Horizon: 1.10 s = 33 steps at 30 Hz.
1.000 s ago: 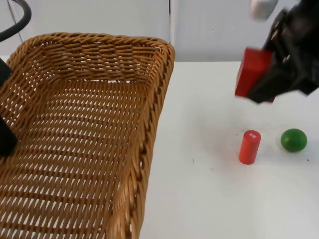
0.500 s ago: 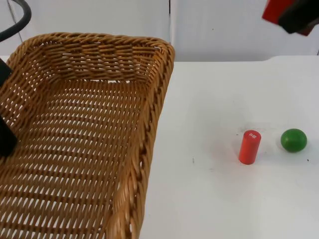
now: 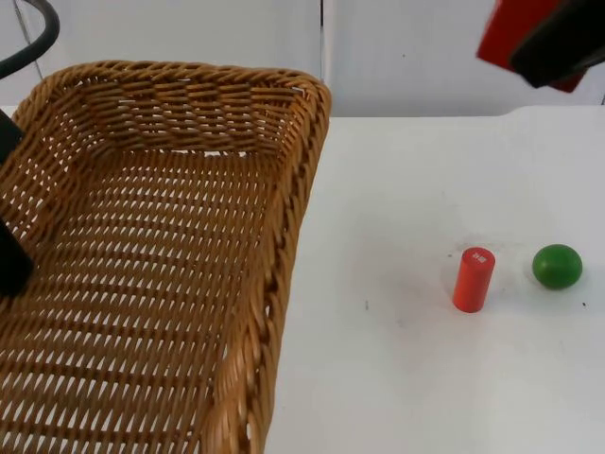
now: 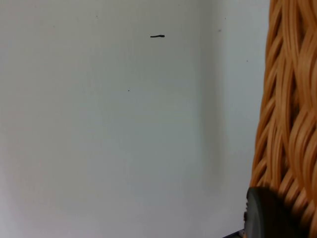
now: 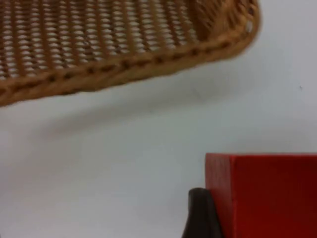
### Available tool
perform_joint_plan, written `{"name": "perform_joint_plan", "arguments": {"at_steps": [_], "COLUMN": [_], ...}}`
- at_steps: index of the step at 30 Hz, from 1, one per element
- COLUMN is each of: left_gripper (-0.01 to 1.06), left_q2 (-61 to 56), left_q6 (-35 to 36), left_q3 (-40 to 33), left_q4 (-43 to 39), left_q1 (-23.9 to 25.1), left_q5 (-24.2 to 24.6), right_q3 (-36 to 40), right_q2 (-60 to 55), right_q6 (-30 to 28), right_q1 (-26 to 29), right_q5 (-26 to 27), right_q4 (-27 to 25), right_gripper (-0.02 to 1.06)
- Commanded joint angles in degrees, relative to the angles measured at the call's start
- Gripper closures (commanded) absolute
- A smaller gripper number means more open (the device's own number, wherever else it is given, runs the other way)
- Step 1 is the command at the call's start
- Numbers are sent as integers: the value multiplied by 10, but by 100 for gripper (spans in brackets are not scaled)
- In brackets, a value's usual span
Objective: Pick up the basket with the left hand and place the object to the left of the red cylinder into the basket with the right hand.
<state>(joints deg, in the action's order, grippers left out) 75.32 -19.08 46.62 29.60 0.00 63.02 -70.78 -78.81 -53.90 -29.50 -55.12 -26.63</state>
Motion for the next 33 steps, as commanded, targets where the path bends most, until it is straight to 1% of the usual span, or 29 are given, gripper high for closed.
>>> {"name": "perform_joint_plan", "arguments": {"at_steps": [1, 4, 5, 9, 10, 11, 13, 14, 15, 16, 20, 21, 24, 27, 30, 33], "left_gripper": [105, 105, 105, 105, 105, 105, 105, 105, 105, 105, 105, 105, 105, 105, 105, 105], "left_q2": [-5, -5, -5, -5, -5, -5, -5, -5, -5, -5, -5, -5, -5, -5, -5, -5], "left_q6": [3, 1, 1, 1, 1, -1, -1, -1, -1, -1, -1, -1, -1, -1, -1, -1], "left_q3": [-2, -2, -2, -2, -2, -2, -2, -2, -2, -2, -2, -2, -2, -2, -2, -2], "left_q4": [17, 17, 17, 17, 17, 17, 17, 17, 17, 17, 17, 17, 17, 17, 17, 19], "left_q1": [0, 0, 0, 0, 0, 0, 0, 0, 0, 0, 0, 0, 0, 0, 0, 0], "left_q5": [-3, -3, -3, -3, -3, -3, -3, -3, -3, -3, -3, -3, -3, -3, -3, -7], "right_q3": [-1, -4, -9, -52, -52, -78, -114, -124, -156, -156, -229, -229, -263, -274, -275, -275], "right_q2": [0, -5, -9, -40, -40, -61, -89, -97, -122, -122, -188, -188, -232, -256, -288, -298], "right_q6": [6, 17, 28, 109, 109, 138, 161, 164, 171, 171, 173, 173, 173, 173, 171, 171], "right_q1": [-25, -48, -59, -94, -94, -107, -126, -130, -144, -144, -182, -182, -208, -225, -238, -239], "right_q5": [23, 41, 45, 40, 40, 35, 31, 29, 19, 19, 1, 1, 1, 6, 24, 32], "right_q4": [-4, -2, 9, 62, 62, 78, 85, 85, 85, 85, 85, 85, 85, 86, 86, 86], "right_gripper": [105, 105, 105, 105, 105, 105, 105, 105, 105, 105, 105, 105, 105, 105, 105, 105]}}
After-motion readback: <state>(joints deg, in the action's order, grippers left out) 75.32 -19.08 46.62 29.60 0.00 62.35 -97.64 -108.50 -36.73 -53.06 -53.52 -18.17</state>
